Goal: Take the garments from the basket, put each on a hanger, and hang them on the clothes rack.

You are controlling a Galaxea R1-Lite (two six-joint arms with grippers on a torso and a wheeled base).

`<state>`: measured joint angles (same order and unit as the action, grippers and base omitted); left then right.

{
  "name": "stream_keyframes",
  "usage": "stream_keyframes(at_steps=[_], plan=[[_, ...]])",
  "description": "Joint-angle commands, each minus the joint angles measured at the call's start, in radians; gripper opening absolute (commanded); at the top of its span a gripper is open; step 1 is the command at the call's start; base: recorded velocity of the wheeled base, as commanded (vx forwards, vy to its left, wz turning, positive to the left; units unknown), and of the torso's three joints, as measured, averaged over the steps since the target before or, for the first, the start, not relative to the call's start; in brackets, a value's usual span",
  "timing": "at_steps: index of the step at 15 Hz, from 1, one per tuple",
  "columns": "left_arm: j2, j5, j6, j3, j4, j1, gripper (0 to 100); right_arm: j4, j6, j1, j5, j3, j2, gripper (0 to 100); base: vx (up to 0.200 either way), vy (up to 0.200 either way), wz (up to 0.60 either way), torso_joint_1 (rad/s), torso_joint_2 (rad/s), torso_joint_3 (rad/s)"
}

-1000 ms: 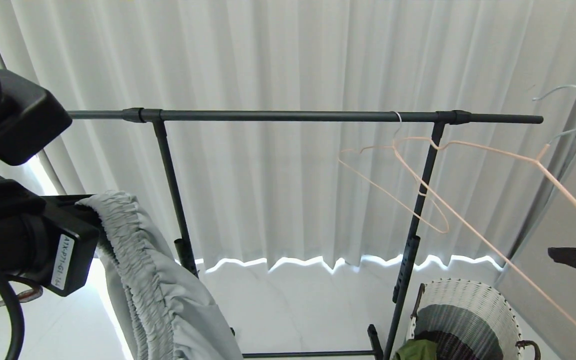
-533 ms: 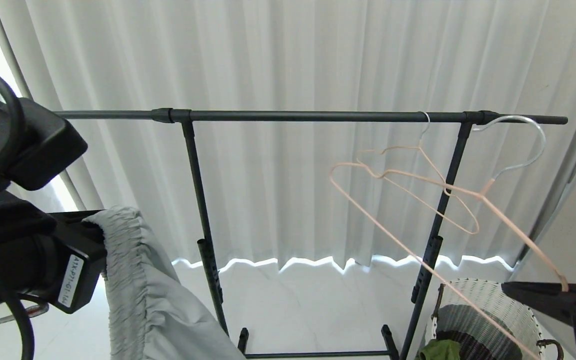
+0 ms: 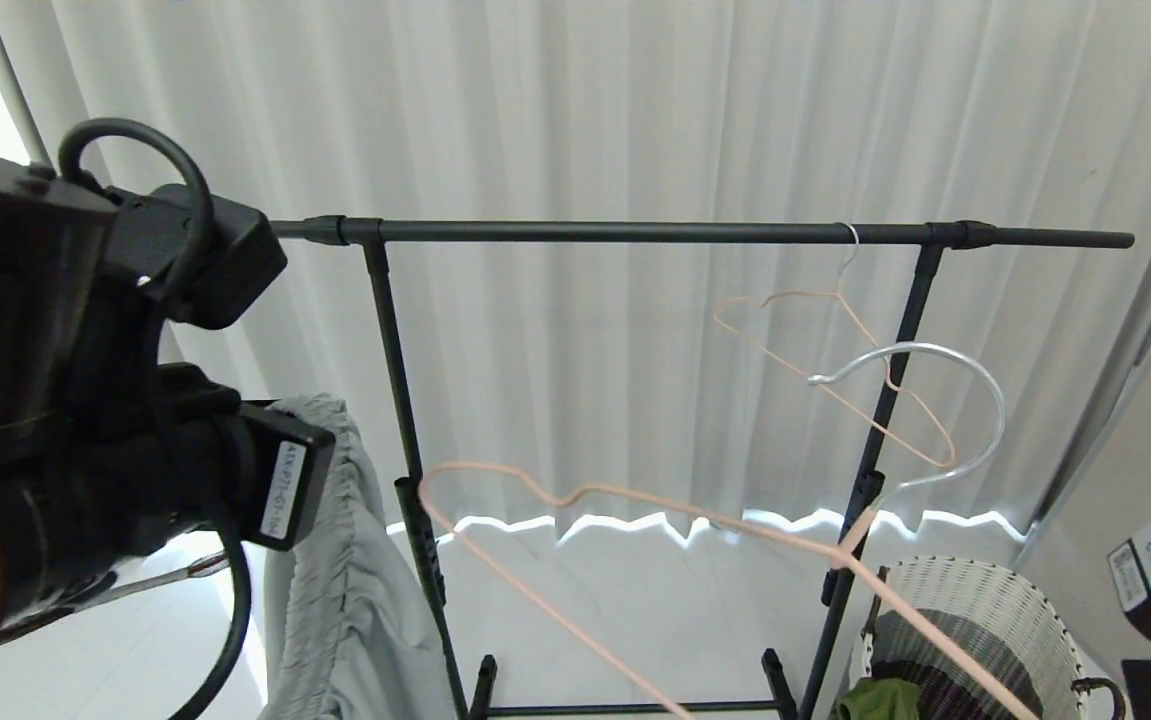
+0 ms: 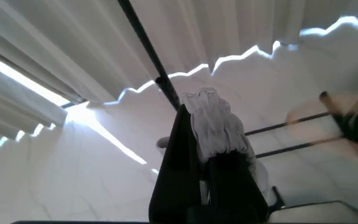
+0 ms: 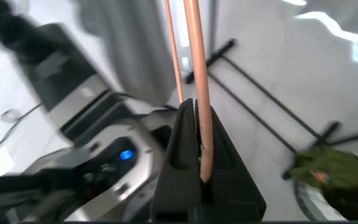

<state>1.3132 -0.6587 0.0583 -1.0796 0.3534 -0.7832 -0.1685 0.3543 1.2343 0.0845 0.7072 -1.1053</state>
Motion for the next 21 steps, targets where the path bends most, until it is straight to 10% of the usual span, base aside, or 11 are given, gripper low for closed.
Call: stream_keyframes(at_steps=[1, 7, 21], plan=[[0.112, -0.007, 0.078, -0.065, -0.001, -0.001, 0, 0.003, 0.003, 0.040, -0.009, 0.001, -0.018, 0, 0.000, 0.000, 0.00, 0.000, 0.00, 0.000], [0.222, -0.159, 0.118, -0.109, -0.002, 0.030, 0, 0.006, 0.003, 0.087, -0.020, 0.005, -0.019, 0, 0.000, 0.000, 0.00, 0.000, 0.00, 0.000], [0.210, -0.159, 0.129, -0.125, -0.002, 0.010, 0, 0.185, 0.006, -0.104, 0.038, 0.008, -0.197, 0, 0.000, 0.000, 0.00, 0.000, 0.00, 0.000]])
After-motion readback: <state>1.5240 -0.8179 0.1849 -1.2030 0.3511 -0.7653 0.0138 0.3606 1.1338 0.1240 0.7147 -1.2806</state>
